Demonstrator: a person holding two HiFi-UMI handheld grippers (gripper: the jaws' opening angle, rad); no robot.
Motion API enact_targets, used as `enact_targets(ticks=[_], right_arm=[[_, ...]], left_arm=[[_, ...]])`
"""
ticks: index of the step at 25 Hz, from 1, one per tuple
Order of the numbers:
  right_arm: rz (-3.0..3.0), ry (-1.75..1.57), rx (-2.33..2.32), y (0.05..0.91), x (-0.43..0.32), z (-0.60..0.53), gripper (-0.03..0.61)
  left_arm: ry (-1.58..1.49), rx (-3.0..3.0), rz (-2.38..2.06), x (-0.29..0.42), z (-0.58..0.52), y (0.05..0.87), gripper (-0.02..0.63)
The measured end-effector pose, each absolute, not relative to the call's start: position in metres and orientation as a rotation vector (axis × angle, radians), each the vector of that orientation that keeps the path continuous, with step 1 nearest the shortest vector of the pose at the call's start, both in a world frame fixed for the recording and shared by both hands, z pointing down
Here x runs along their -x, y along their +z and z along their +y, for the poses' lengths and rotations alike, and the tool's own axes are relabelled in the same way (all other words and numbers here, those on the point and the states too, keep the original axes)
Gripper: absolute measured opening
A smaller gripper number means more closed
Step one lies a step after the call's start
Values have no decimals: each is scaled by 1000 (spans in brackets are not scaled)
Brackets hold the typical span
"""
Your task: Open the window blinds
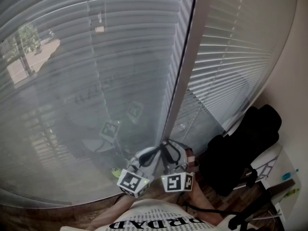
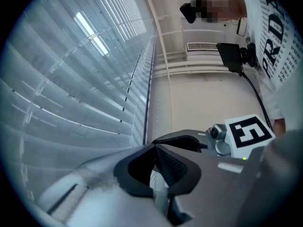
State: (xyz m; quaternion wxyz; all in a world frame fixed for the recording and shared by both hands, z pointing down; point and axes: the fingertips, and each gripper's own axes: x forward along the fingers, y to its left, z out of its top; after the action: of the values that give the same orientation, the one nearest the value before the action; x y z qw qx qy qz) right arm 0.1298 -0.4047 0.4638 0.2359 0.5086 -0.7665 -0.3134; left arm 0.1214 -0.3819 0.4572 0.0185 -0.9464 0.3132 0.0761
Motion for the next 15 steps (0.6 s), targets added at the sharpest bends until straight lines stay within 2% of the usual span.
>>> enact_targets(ticks=[15], right_arm=[[-2283,-648,-1534,462,-134,-409,135]], left_arm=[[239,2951,951,-120,-381,457,-8]])
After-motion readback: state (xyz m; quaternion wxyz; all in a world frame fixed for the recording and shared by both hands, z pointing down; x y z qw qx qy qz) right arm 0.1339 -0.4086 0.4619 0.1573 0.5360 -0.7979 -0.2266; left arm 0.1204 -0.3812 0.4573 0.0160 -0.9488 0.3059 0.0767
